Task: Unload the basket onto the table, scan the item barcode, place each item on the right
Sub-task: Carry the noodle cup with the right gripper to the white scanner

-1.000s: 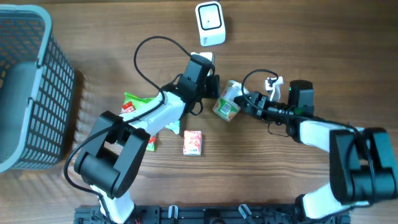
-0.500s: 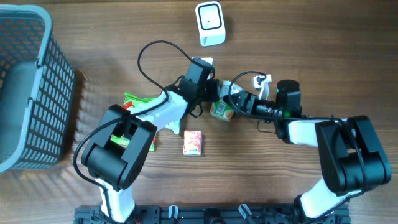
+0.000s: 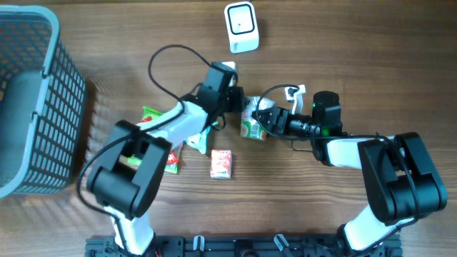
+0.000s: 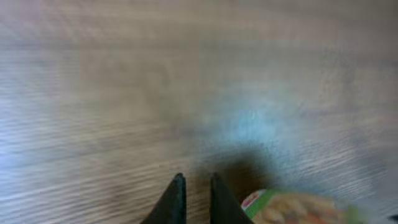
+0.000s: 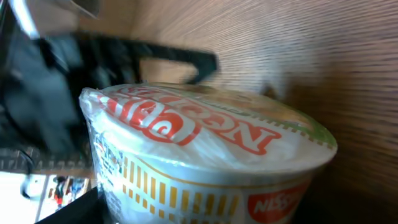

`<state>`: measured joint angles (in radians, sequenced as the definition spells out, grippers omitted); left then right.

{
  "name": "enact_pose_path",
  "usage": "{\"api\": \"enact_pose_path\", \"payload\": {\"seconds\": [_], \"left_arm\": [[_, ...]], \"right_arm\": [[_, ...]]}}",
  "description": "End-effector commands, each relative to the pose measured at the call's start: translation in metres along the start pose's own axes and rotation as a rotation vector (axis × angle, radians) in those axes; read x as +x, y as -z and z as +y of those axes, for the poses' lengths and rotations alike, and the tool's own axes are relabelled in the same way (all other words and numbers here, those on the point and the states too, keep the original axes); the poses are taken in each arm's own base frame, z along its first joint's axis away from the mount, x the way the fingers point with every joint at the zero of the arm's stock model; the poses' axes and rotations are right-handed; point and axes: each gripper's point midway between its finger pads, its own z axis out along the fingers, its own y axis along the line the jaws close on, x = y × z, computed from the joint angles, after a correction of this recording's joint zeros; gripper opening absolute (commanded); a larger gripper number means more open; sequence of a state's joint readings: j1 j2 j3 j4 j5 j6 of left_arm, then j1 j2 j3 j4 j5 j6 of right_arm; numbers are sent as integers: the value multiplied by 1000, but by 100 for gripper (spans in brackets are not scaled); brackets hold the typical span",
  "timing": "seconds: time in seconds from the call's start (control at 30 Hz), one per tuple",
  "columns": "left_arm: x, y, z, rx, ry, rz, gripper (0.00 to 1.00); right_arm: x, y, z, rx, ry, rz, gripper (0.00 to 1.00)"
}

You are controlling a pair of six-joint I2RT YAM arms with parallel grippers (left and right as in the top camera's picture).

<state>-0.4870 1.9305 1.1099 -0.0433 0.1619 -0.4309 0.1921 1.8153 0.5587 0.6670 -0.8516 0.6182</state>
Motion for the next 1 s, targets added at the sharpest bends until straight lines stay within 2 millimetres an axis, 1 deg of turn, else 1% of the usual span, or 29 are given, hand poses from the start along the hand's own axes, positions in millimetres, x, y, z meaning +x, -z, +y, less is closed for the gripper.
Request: {"api": "enact_pose_path", "payload": {"seconds": [0.0, 0.03, 0.07, 0.13, 0.2, 0.23, 0.27, 0.3, 0.33, 0.37, 0.43, 0.47, 0.5, 0.53, 0.57, 0.6, 0.63, 0.67, 0.7, 0.73, 0.77, 0.83, 0.87, 0.93, 0.97], "left_arm": [[-57, 58, -5, 40, 18, -158, 13], [-71, 79, 5, 27, 42, -193, 14], [-79, 94, 15, 10, 63, -212, 15], [-88, 119, 37, -30, 110, -233, 15], [-95, 152, 73, -90, 227, -258, 15], [-98, 167, 89, -114, 274, -276, 15], [-100, 179, 101, -135, 299, -291, 15], [-104, 208, 124, -176, 353, -334, 17], [-105, 220, 134, -193, 374, -355, 17], [-107, 231, 144, -210, 396, -377, 18], [-109, 251, 169, -249, 448, -419, 23], [-108, 255, 179, -267, 471, -425, 23], [-105, 257, 184, -276, 481, -420, 23], [-98, 256, 187, -289, 499, -396, 26], [-95, 255, 188, -292, 504, -385, 39], [-93, 254, 188, -295, 506, -374, 45], [-92, 254, 188, -295, 508, -371, 45], [-91, 254, 188, -296, 509, -368, 49], [-91, 254, 188, -296, 509, -368, 57], [-90, 253, 188, -297, 512, -362, 100], [-86, 252, 188, -301, 517, -349, 100], [-85, 252, 189, -302, 519, -345, 100], [-85, 252, 189, -302, 519, -345, 100], [-85, 252, 189, -302, 519, -345, 100], [-85, 252, 189, -302, 519, -345, 100]], "right_arm": [[-11, 9, 34, -72, 141, -14, 74], [-15, 14, 44, -80, 182, -27, 74], [-18, 18, 50, -74, 203, -38, 74], [-28, 30, 60, -18, 243, -76, 74], [-44, 47, 59, 144, 310, -108, 73], [-50, 54, 62, 196, 329, -108, 72], [-58, 64, 65, 272, 358, -98, 72], [-83, 87, 73, 435, 406, -90, 72], [-94, 95, 77, 490, 420, -93, 72], [-108, 108, 86, 556, 449, -95, 72], [-139, 132, 109, 653, 505, -140, 70], [-149, 138, 124, 647, 525, -168, 71], [-153, 140, 131, 643, 536, -176, 70], [-157, 143, 138, 680, 570, -184, 70], [-159, 145, 139, 720, 583, -194, 70], [-159, 143, 141, 765, 626, -192, 70], [-158, 141, 145, 800, 655, -196, 70], [-156, 137, 148, 831, 689, -197, 69], [-155, 134, 154, 869, 716, -209, 69], [-153, 132, 161, 916, 748, -231, 69], [-152, 129, 170, 947, 801, -243, 68], [-154, 129, 182, 975, 823, -277, 64], [-162, 131, 193, 977, 830, -305, 61], [-174, 134, 210, 969, 852, -325, 60], [-185, 137, 221, 983, 863, -333, 60]]}}
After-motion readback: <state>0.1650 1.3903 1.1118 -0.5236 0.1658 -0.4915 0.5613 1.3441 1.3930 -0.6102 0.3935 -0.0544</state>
